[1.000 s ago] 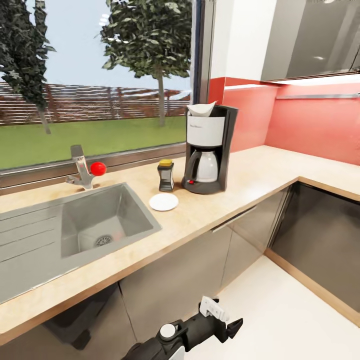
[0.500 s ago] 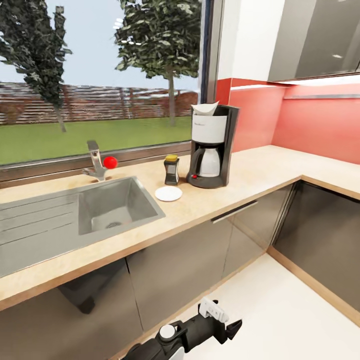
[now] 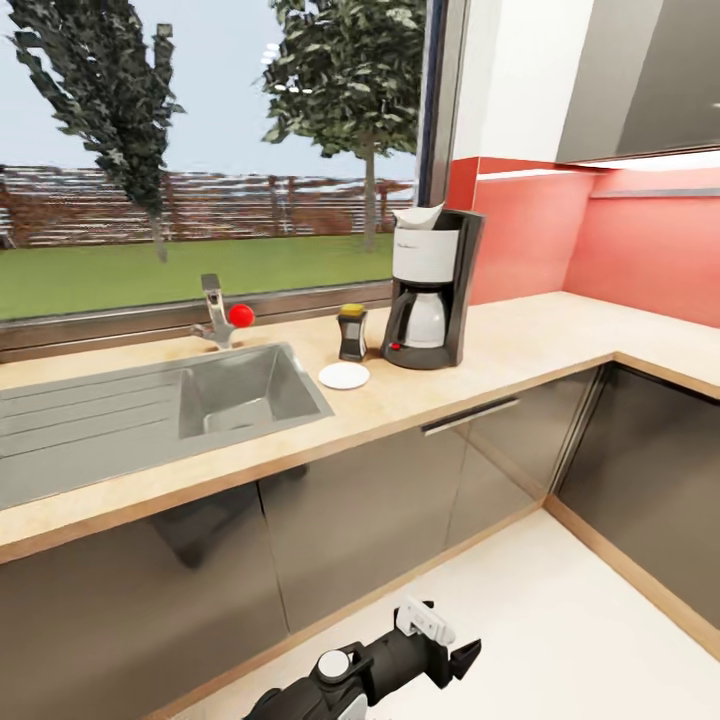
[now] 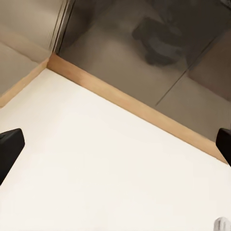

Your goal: Set up a coffee station on the kitchen countertop: keep the coffee maker on the countertop, move the bottle of coffee from the kitchen shelf to the counter next to the coffee maker, place a paper coffee filter on top of the coffee maker, put the saucer next to the coffee maker with the coffee cup on the saucer, and place the electric kettle next to the coffee maker.

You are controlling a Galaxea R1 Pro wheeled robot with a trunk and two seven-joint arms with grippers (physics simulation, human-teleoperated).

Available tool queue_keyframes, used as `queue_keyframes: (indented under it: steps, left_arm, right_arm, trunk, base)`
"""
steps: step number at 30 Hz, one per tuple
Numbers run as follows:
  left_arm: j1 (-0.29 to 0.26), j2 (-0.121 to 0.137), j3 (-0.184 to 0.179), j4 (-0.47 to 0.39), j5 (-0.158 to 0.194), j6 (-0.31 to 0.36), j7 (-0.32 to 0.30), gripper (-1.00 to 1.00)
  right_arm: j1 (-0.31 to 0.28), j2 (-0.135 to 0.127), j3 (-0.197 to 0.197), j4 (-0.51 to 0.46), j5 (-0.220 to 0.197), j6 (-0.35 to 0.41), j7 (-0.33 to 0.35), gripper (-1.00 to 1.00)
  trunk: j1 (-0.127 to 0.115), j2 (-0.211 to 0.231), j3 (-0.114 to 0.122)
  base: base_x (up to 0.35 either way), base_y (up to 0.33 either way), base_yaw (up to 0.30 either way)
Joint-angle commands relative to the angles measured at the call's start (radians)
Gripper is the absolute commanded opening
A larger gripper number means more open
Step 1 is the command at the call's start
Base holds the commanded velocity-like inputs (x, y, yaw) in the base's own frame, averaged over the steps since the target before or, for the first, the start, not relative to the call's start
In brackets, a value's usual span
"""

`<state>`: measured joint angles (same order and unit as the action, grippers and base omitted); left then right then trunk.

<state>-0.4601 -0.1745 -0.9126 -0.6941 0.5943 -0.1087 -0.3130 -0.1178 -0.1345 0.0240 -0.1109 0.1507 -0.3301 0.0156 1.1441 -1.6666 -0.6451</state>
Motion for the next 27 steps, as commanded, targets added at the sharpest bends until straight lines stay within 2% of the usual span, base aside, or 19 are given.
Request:
queue_keyframes:
  steps: [1, 6, 8, 10, 11, 12, 16, 17, 19, 20, 21, 27]
  left_arm:
    - [-0.002, 0.000, -0.001, 0.002, 0.009, -0.005, -0.001, 1.00]
    - [-0.002, 0.000, 0.004, 0.002, 0.009, -0.008, -0.003, 1.00]
    - [-0.002, 0.031, 0.004, 0.001, 0.009, -0.009, -0.004, 1.00]
    - [-0.002, 0.093, 0.003, -0.002, 0.009, -0.012, -0.007, 1.00]
    - [-0.002, 0.107, 0.003, -0.002, 0.009, -0.012, -0.007, 1.00]
    - [-0.002, 0.132, 0.002, -0.002, 0.010, -0.013, -0.008, 1.00]
    - [-0.002, 0.185, 0.002, -0.002, 0.010, -0.014, -0.008, 1.00]
    - [-0.002, 0.213, 0.002, 0.002, 0.011, -0.014, -0.007, 1.00]
    - [-0.002, 0.230, 0.002, 0.010, 0.011, -0.014, -0.007, 1.00]
    - [-0.002, 0.248, 0.003, 0.030, 0.011, -0.017, -0.006, 1.00]
    - [-0.001, 0.258, 0.011, 0.061, 0.011, -0.020, -0.007, 1.00]
    - [0.000, 0.268, 0.035, 0.176, 0.012, -0.030, -0.010, 1.00]
  right_arm:
    - [0.000, 0.000, 0.002, 0.000, 0.003, -0.003, 0.002, 1.00]
    - [0.000, 0.000, 0.003, 0.000, 0.004, -0.003, 0.003, 1.00]
    - [0.000, 0.001, 0.003, 0.000, 0.004, -0.003, 0.003, 1.00]
    - [0.000, 0.001, 0.004, 0.000, 0.004, -0.003, 0.003, 1.00]
    - [0.000, 0.001, 0.004, 0.000, 0.004, -0.003, 0.003, 1.00]
    - [0.000, 0.001, 0.004, 0.000, 0.004, -0.003, 0.003, 1.00]
    - [0.000, 0.001, 0.005, 0.000, 0.004, -0.003, 0.003, 1.00]
    - [0.000, 0.002, 0.005, 0.000, 0.004, -0.003, 0.003, 1.00]
    - [0.000, 0.002, 0.005, 0.000, 0.004, -0.003, 0.003, 1.00]
    - [0.000, 0.002, 0.005, 0.000, 0.004, -0.003, 0.003, 1.00]
    - [0.000, 0.002, 0.005, 0.000, 0.004, -0.003, 0.003, 1.00]
    - [0.000, 0.003, 0.005, 0.000, 0.005, -0.003, 0.003, 1.00]
  trunk:
    - [0.000, 0.000, -0.001]
    - [0.000, 0.000, -0.001]
    - [0.000, 0.000, -0.001]
    - [0.000, 0.000, -0.001]
    - [0.000, 0.000, -0.001]
    - [0.000, 0.000, -0.001]
    - [0.000, 0.000, -0.001]
    - [0.000, 0.000, -0.001]
    - [0.000, 0.000, -0.001]
    - [0.000, 0.000, -0.001]
    - [0.000, 0.000, -0.001]
    - [0.000, 0.000, -0.001]
  base:
    - [-0.040, -0.065, 0.178]
    - [-0.019, -0.030, 0.083]
    - [-0.005, -0.008, 0.022]
    - [-0.002, -0.004, 0.010]
    - [-0.001, -0.002, 0.006]
    - [-0.001, -0.001, 0.004]
    - [0.000, -0.001, 0.002]
    - [0.000, 0.000, 0.000]
    - [0.000, 0.000, 0.000]
    - [0.000, 0.000, 0.000]
    - [0.000, 0.000, 0.000]
    - [0.000, 0.000, 0.000]
